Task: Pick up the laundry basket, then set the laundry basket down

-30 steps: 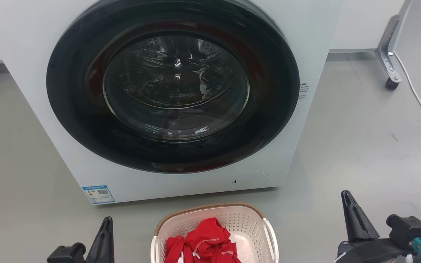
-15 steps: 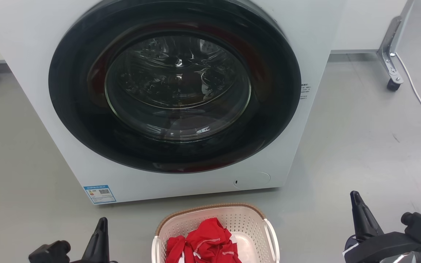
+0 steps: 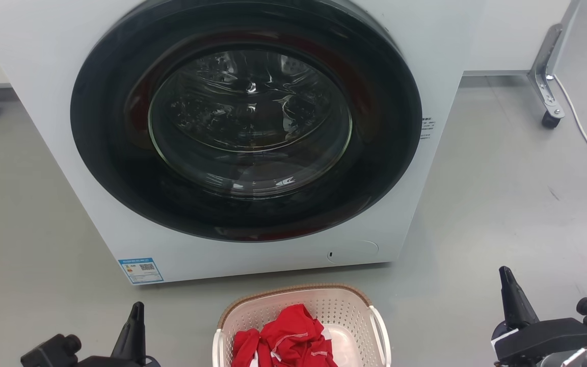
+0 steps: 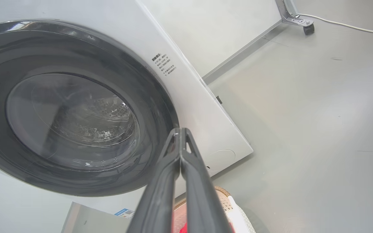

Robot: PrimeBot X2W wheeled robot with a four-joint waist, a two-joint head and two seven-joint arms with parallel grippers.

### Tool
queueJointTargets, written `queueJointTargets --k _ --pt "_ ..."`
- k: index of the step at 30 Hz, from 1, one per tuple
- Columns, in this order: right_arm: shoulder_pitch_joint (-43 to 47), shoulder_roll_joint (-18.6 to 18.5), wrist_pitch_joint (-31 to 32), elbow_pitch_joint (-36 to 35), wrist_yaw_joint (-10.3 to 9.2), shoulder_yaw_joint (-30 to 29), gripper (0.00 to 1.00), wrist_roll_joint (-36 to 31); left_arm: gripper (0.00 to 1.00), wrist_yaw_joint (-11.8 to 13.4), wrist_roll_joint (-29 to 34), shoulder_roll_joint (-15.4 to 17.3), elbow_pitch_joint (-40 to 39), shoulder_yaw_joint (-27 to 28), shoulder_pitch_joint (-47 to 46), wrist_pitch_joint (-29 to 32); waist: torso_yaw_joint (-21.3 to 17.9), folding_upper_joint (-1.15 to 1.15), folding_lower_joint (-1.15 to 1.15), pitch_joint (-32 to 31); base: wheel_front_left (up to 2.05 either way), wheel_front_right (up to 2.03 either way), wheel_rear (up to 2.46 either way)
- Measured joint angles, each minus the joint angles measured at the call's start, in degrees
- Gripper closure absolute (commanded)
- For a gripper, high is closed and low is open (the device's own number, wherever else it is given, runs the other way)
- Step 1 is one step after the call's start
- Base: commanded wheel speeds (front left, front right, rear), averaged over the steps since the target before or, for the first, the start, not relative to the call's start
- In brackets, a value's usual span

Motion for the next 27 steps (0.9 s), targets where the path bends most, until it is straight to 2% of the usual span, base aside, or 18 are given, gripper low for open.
queueJointTargets --k 27 --pt "-0.36 4.08 5.15 2.60 3.94 -8.45 1.00 18.14 1.00 -3.75 -20.54 -1.55 3.67 4.48 -3.22 3.60 0.50 0.00 0.00 -0.12 0.00 0.00 0.00"
